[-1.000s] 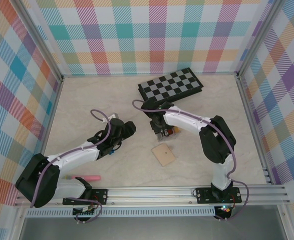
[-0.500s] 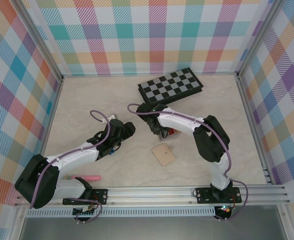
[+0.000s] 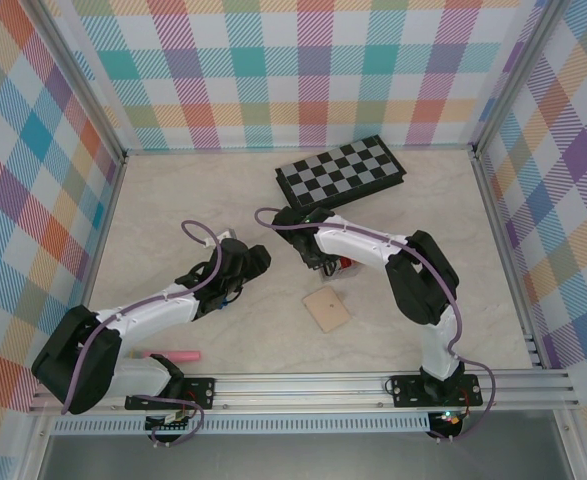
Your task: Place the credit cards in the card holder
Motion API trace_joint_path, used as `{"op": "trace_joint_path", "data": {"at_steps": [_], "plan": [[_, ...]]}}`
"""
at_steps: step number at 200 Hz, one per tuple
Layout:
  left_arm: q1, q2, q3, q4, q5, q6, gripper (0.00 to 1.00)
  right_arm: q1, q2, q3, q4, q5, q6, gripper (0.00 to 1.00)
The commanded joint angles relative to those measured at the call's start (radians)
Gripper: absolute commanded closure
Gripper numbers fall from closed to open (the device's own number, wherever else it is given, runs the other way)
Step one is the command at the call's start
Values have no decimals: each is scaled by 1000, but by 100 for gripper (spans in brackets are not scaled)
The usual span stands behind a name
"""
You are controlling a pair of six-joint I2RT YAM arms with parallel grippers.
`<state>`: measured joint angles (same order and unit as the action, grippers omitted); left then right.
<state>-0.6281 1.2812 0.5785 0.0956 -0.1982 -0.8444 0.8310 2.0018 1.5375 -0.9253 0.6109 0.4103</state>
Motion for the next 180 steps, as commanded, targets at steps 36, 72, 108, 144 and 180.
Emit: {"op": "trace_joint_path", "data": {"at_steps": [36,72,108,144,180], "plan": [[-12,2,14,-15,5,14,30,-6,-58,-22,-35,36,18,84],[-11,-1,12,-19,5,15,30,-6,-67,-21,-36,38,14,86],[-12,1,15,-17,5,16,30,-5,-80,-23,-38,36,12,92],[-12,4,14,-18,8,15,30,-16,-101,-40,-15,-25,3,82],[-12,16,20,-17,18,16,30,-22,-83,-43,13,-63,-15,62]]}}
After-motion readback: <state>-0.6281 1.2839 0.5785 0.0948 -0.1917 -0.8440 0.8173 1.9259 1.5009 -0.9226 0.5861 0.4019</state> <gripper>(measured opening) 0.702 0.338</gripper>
